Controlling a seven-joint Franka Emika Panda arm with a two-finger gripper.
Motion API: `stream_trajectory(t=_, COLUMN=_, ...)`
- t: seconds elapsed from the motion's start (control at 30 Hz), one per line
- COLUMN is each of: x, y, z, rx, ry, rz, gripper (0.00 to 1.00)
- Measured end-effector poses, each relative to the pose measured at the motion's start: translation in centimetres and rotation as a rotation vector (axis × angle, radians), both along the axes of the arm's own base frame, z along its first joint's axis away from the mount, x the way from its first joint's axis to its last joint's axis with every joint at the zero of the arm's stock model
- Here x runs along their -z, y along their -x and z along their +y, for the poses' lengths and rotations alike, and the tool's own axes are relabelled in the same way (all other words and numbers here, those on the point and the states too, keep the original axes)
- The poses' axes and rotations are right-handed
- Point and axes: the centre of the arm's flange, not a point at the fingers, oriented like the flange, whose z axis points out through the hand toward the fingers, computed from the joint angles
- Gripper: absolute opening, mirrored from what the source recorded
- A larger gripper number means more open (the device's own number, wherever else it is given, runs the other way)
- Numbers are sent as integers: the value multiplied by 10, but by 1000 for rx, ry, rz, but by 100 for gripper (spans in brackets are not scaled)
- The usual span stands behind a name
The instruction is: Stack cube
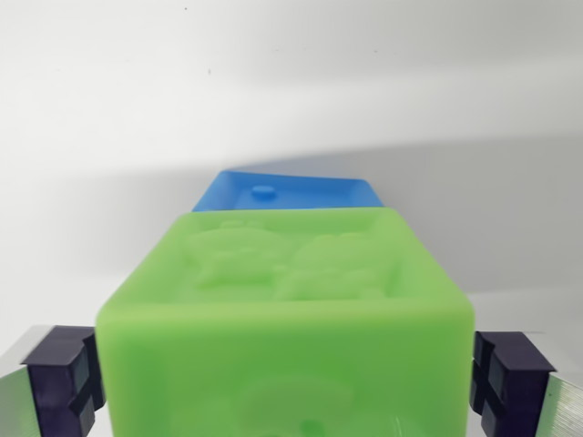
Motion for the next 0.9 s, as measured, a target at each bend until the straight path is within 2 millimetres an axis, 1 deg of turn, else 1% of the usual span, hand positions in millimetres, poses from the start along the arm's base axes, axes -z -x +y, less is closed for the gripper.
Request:
stream_trajectory(t=0.57, x=0, y=0, z=0, rx=0, ry=0, rz=0, gripper=100)
stream_trajectory(t=0.7, x=-4, y=0, z=0, rx=1, ry=-1, rz=-1, gripper=100)
stream_trajectory(t=0.9, x=-16, y=-1, z=0, rx=1, ry=-2, rz=-4, gripper=100)
